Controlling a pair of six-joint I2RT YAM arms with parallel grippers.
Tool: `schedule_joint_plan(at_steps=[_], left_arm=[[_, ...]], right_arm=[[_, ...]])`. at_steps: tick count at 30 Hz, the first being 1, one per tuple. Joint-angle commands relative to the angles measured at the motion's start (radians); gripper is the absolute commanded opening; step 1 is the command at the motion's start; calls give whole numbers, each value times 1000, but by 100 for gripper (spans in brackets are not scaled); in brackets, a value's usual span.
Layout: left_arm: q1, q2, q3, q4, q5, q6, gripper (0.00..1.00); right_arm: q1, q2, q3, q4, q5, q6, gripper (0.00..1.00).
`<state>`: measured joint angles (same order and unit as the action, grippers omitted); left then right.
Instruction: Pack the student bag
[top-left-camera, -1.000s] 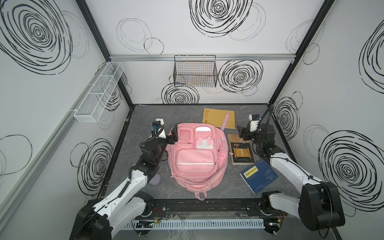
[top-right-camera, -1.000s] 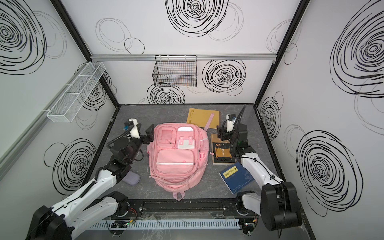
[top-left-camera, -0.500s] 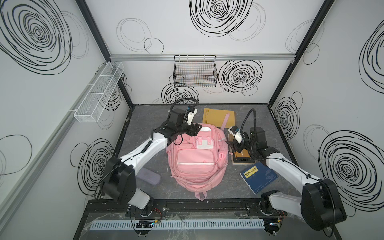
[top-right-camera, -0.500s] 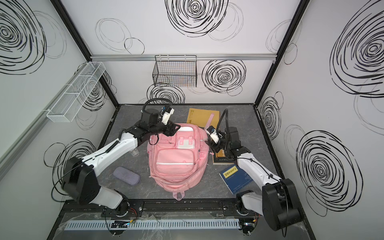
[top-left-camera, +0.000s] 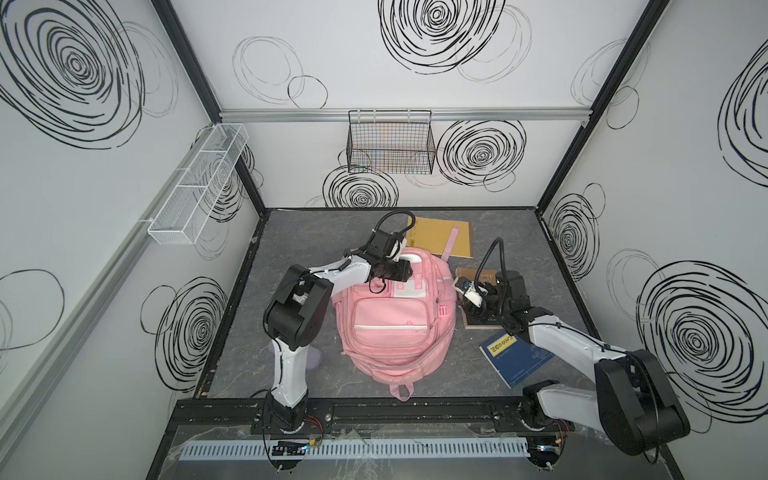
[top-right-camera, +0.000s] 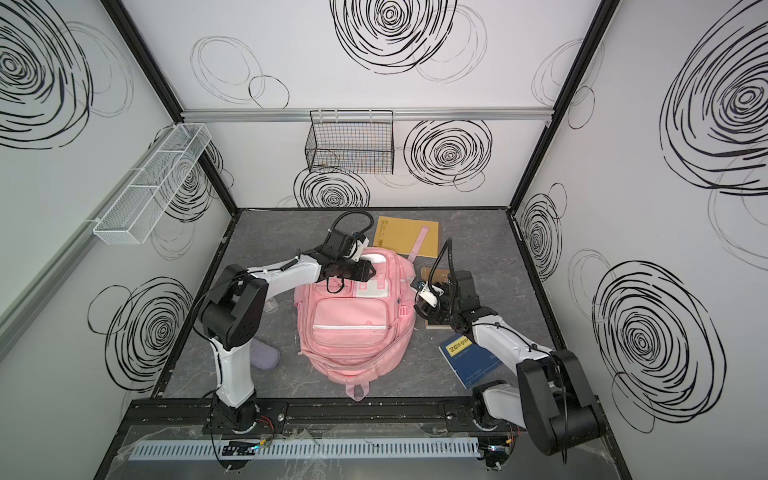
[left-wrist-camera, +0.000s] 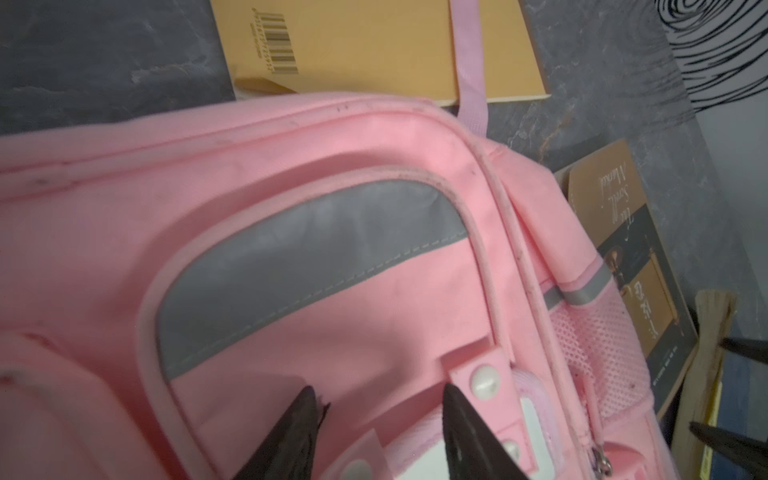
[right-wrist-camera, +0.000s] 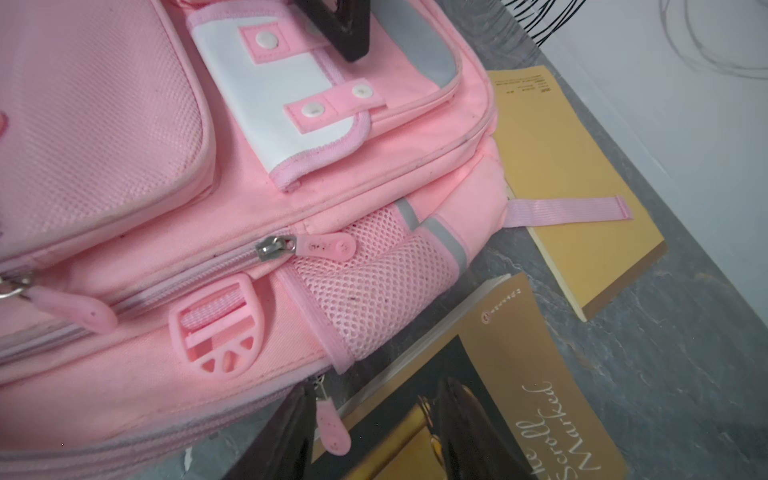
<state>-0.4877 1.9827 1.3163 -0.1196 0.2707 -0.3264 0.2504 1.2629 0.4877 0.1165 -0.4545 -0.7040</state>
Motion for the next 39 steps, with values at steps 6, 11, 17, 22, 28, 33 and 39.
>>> schedule_joint_plan(at_steps=[6,11,17,22,28,33,39], left_arm=[[107,-10,-131,129,-143,-97,52],[152,-40,-204,182,-123,-120,53],[158,-24,-188,185,-59,-78,54],[158,-19,-198,204,-29,-82,54],[169,-3,-190,197,-11,-77,54],[173,4,-192,191,-18,-68,54],[175,-2,-193,185,-24,-63,53]], right_arm=[[1,119,61,-44,4,-61,53],[7,163,70,2,4,-81,53],[43,202,100,92,-32,-115,58],[43,310,191,100,-62,-160,59],[41,421,255,179,-83,-181,58],[28,473,263,217,-160,-208,58],[12,527,330,87,-208,-258,54]])
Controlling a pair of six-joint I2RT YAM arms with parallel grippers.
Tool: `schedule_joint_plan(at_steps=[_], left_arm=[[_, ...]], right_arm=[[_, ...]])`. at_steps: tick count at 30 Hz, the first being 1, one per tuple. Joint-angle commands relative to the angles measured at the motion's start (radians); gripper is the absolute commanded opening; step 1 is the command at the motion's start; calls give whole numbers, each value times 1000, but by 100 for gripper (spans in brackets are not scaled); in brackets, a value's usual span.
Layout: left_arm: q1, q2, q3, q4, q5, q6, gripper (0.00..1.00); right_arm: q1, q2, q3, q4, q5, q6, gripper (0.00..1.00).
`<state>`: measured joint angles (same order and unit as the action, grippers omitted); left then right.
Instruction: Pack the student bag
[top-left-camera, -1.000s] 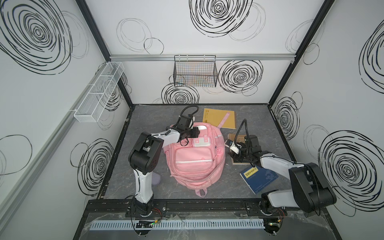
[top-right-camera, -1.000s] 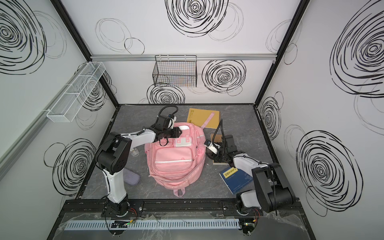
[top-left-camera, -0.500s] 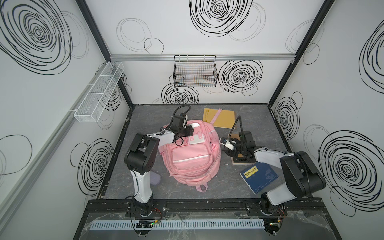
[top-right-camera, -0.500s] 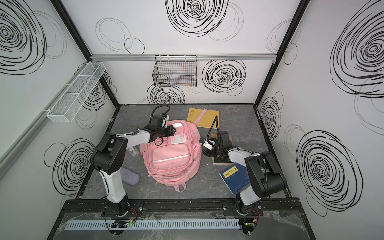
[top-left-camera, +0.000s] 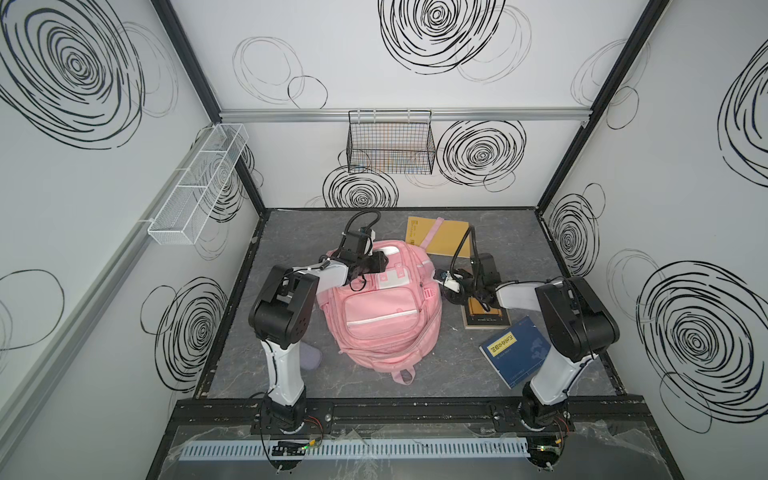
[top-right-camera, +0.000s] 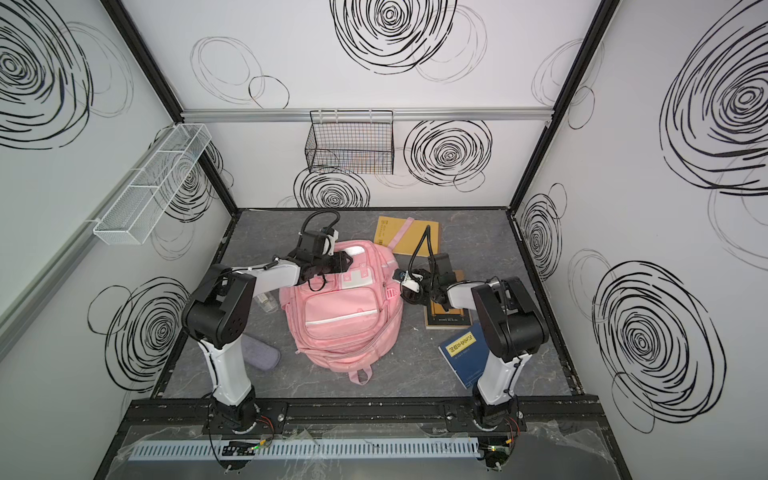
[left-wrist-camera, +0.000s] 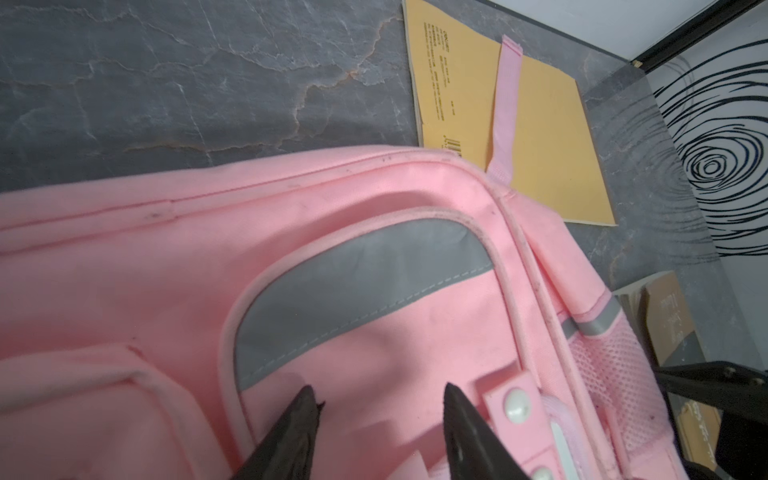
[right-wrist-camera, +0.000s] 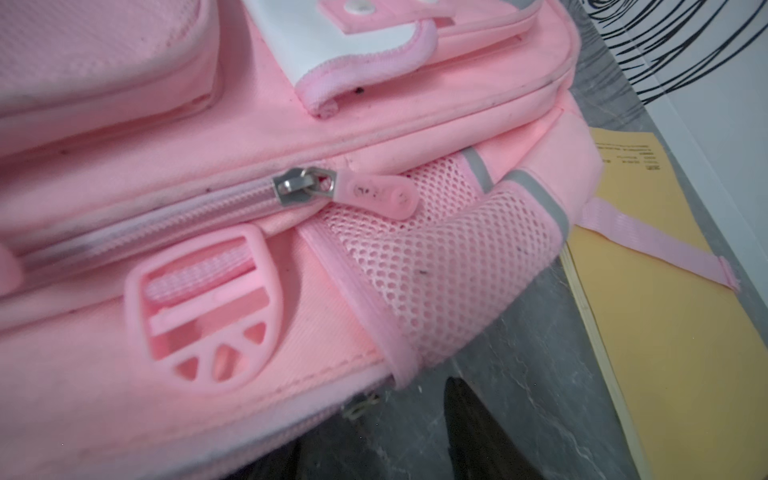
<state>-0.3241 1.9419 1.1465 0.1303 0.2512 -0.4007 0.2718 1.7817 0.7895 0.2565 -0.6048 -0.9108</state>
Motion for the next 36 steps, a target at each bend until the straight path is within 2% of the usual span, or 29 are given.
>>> schedule_joint_plan(at_steps=[1,17,22,25,27,28,31,33,35,36], left_arm=[[12,38,-24,-65,-6,11,54],[14,31,-44,-51,-17,5,53],[14,32,-43,-47,-14,2,53],[14,30,-41,-48,-11,-1,53],[17,26,-43,-46,-11,-7,53],[18,25,-42,-47,-11,-14,53],[25,7,-36,-59,-5,-23,53],[12,-34,-41,-59,-50,-56,53],[-23,-78,-22,-98,-128,-33,61],[-48,-102,-3,-129,-154,31,63]], right_arm=[[-16,12,30,-53,-66,-52,54],[-42,105,144,-183,-126,-181,46],[-50,113,154,-222,-149,-224,36],[-57,115,165,-245,-169,-233,27],[-63,114,177,-265,-185,-216,14],[-66,116,191,-284,-193,-198,1],[-74,123,228,-342,-205,-120,0],[-70,98,217,-346,-199,-74,0],[-58,51,188,-328,-176,-32,0],[-48,13,153,-288,-164,-5,0]])
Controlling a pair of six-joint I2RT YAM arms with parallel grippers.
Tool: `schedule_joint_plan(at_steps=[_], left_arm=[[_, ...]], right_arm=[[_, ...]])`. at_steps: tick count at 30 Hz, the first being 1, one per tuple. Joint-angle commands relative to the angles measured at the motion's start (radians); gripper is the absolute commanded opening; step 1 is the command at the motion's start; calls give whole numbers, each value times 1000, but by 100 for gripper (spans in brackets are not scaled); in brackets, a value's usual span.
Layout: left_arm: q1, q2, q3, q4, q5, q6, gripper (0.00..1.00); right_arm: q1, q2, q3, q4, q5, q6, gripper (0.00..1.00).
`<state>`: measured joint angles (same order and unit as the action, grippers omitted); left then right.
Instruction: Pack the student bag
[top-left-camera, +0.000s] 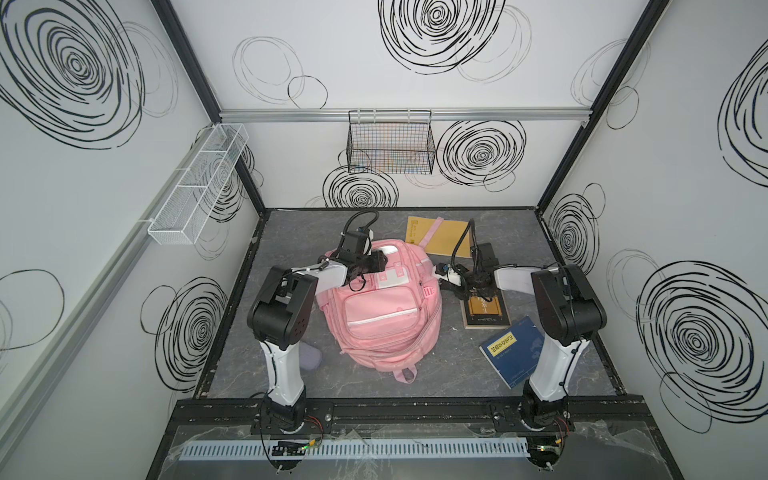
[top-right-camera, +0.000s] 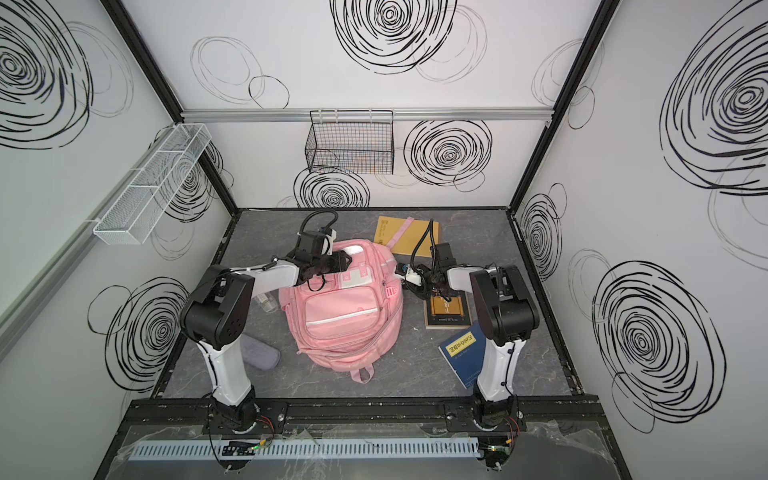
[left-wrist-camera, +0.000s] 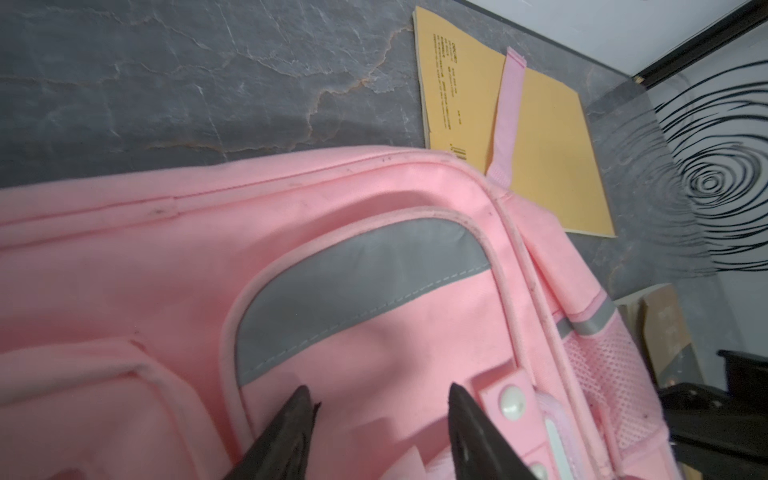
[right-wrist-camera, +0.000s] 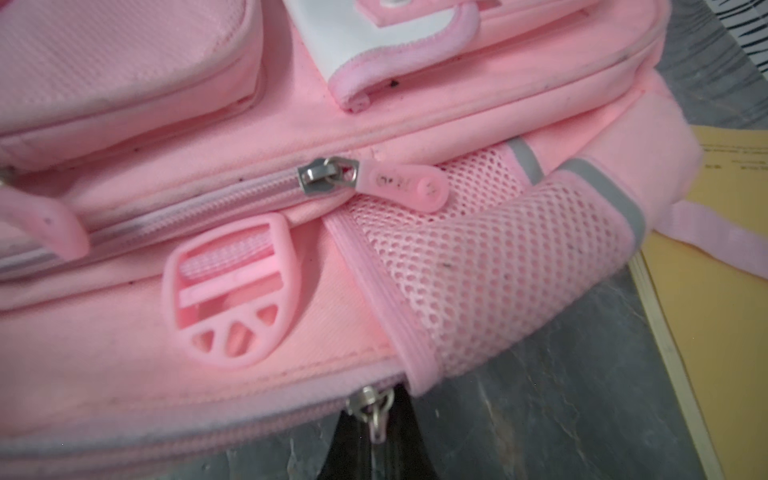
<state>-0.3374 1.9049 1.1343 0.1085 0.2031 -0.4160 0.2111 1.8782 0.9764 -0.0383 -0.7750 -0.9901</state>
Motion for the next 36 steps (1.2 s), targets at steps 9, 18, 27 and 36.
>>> schedule_joint_plan(at_steps=[9,18,27,36], left_arm=[[-123,-198,142,-288,-129,353,93],[-164,103,269,-313,-6,10,78],[-144,226,97,-233,-172,-179,67],[-72,198,6,-146,-211,-231,67]], right_arm=[[95,-264,-43,-3,306,114,0],[117,-310,-47,9,403,76,0],[194,-300,-3,-122,625,123,0],[272,-358,-28,-266,844,253,0]])
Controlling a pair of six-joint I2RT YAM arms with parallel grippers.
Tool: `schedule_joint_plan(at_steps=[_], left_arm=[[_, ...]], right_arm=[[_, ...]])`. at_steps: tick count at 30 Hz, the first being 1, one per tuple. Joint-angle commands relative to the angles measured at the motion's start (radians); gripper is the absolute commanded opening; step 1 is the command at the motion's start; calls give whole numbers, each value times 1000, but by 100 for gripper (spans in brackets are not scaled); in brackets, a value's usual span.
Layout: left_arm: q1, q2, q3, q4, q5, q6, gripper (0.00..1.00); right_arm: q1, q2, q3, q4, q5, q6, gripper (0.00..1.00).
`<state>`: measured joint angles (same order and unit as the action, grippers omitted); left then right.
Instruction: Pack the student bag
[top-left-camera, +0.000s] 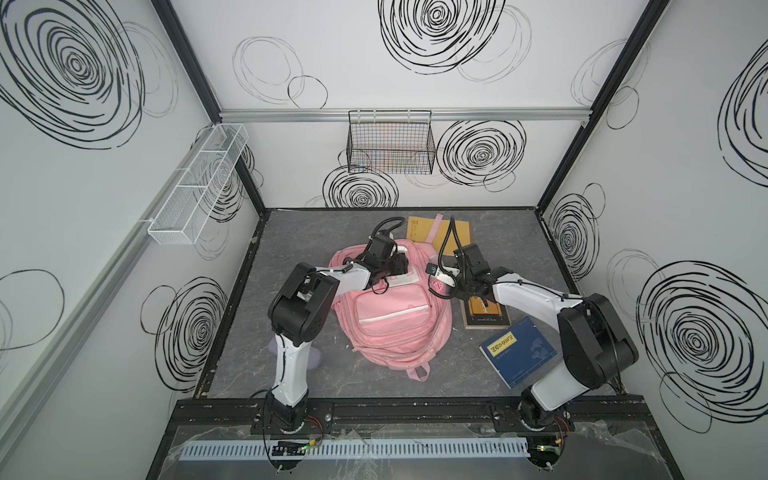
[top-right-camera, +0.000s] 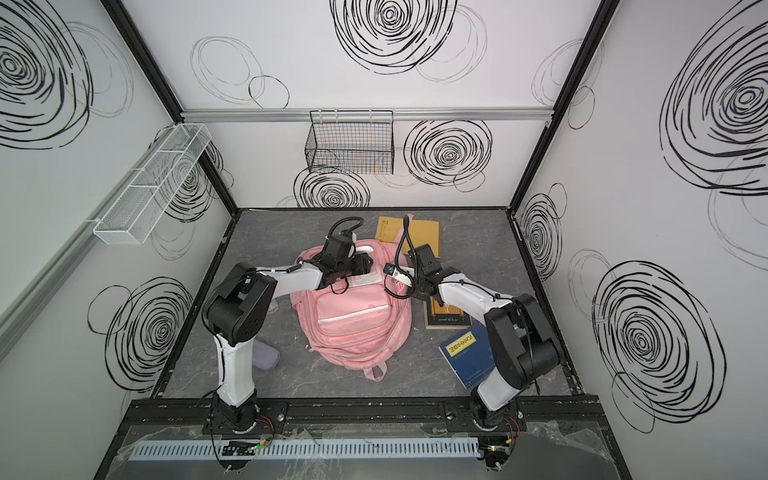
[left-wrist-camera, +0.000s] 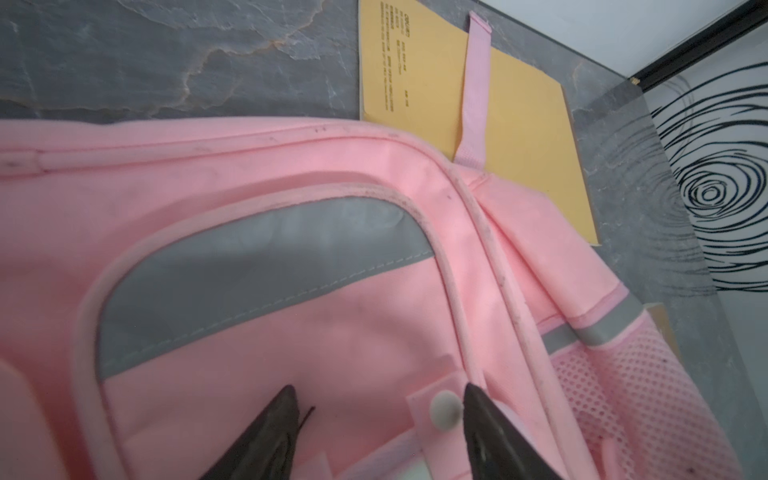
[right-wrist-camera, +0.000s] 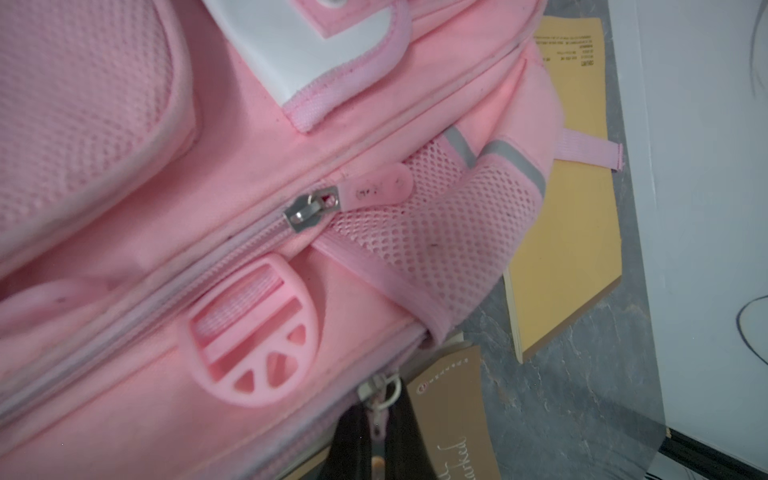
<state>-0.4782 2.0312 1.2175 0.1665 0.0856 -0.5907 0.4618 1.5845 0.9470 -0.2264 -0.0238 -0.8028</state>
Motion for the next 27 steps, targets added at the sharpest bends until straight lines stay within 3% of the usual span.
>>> schedule_joint_plan(at_steps=[1,10,18,24,27], left_arm=[[75,73,-79,-199,-86,-60,67],[88,93,-57,-191,-63,-78,67],[77,81,-74,-139,-56,-68,66],[35,-85,-96,-119,-78,111,70],[50,-203,-149,-102,-82,137,71]], right_arm=[[27,-79,-9,-93,100,82,0],[117,-189,-15,-325,72,233,0],[133,-40,164,-599,-16,526,0],[82,66,255,-652,-244,671,0],[34,91,269,-653,-349,759,0]])
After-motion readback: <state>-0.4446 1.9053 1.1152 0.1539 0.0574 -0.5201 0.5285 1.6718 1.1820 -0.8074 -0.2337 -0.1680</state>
